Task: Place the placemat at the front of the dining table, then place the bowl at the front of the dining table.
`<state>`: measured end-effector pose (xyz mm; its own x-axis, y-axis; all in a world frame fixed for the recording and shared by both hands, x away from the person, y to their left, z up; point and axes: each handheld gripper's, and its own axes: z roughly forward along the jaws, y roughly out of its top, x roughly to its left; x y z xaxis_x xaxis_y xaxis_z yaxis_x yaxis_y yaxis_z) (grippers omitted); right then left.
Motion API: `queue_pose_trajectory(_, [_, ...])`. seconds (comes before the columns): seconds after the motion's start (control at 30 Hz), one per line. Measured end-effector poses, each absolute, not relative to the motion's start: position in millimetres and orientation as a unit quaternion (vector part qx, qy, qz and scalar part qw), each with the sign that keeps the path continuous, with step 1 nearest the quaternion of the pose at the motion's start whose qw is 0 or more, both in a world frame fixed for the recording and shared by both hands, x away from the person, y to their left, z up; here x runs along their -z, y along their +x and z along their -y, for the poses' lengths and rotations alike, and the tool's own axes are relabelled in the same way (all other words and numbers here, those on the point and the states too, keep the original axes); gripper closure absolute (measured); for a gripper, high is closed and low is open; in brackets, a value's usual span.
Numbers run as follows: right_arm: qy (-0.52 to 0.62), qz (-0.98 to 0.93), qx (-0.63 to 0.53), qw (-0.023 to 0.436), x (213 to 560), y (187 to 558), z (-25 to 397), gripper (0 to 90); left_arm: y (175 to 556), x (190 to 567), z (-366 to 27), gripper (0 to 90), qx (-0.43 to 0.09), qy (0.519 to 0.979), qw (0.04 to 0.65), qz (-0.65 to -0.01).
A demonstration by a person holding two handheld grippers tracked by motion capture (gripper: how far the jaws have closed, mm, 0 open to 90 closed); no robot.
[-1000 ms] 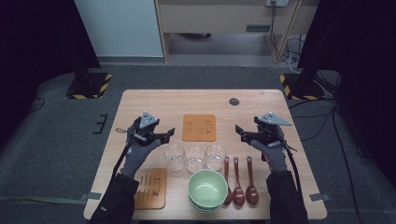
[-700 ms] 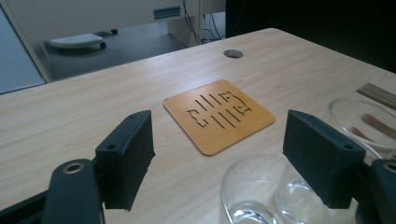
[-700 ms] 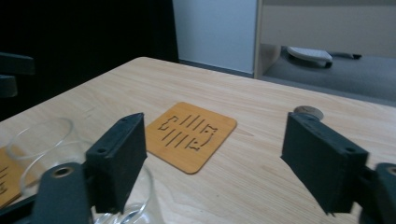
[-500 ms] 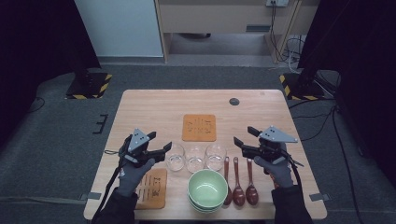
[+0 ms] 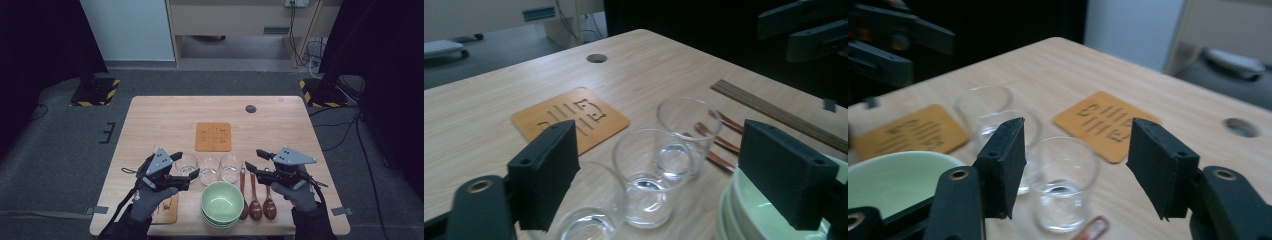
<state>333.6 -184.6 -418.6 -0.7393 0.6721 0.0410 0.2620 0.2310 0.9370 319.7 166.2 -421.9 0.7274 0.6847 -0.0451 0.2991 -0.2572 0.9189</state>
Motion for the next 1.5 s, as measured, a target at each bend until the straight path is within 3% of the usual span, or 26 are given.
queue_pose_trajectory(0.1, [0.302,-0.755,-0.555,0.177,419,332,184,43.9,317,421,-162,11.4,-0.181,0.777,0.518,-0.309])
queue_pose_trajectory(0.2, [0.293,-0.761,-0.565,0.125,419,334,182,40.5,313,423,-153,10.5,-0.182,0.789,0.509,-0.294])
queue_pose_trajectory(0.27, [0.292,-0.764,-0.563,0.123,420,334,181,40.9,312,424,-149,11.7,-0.178,0.793,0.506,-0.290])
queue_pose_trajectory(0.57, [0.281,-0.794,-0.526,0.118,434,337,163,48.3,312,431,-144,28.0,-0.191,0.805,0.482,-0.289])
queue_pose_trajectory(0.67, [0.272,-0.801,-0.521,0.112,439,337,157,54.7,314,437,-140,33.6,-0.160,0.808,0.490,-0.286])
queue_pose_trajectory(0.77, [0.268,-0.807,-0.515,0.111,442,337,154,55.4,313,439,-137,36.4,-0.149,0.810,0.492,-0.283])
queue_pose_trajectory(0.97, [0.277,-0.816,-0.503,0.065,452,336,147,53.2,314,445,-131,43.8,-0.122,0.816,0.488,-0.284])
queue_pose_trajectory(1.1, [0.278,-0.825,-0.489,0.051,458,335,143,59.7,314,450,-125,45.6,-0.111,0.820,0.483,-0.285])
queue_pose_trajectory(1.2, [0.269,-0.834,-0.479,0.053,464,336,139,70.5,315,455,-122,49.4,-0.105,0.826,0.473,-0.288])
queue_pose_trajectory(1.5, [0.261,-0.845,-0.465,0.035,472,337,135,82.6,317,463,-117,62.6,-0.087,0.831,0.463,-0.294])
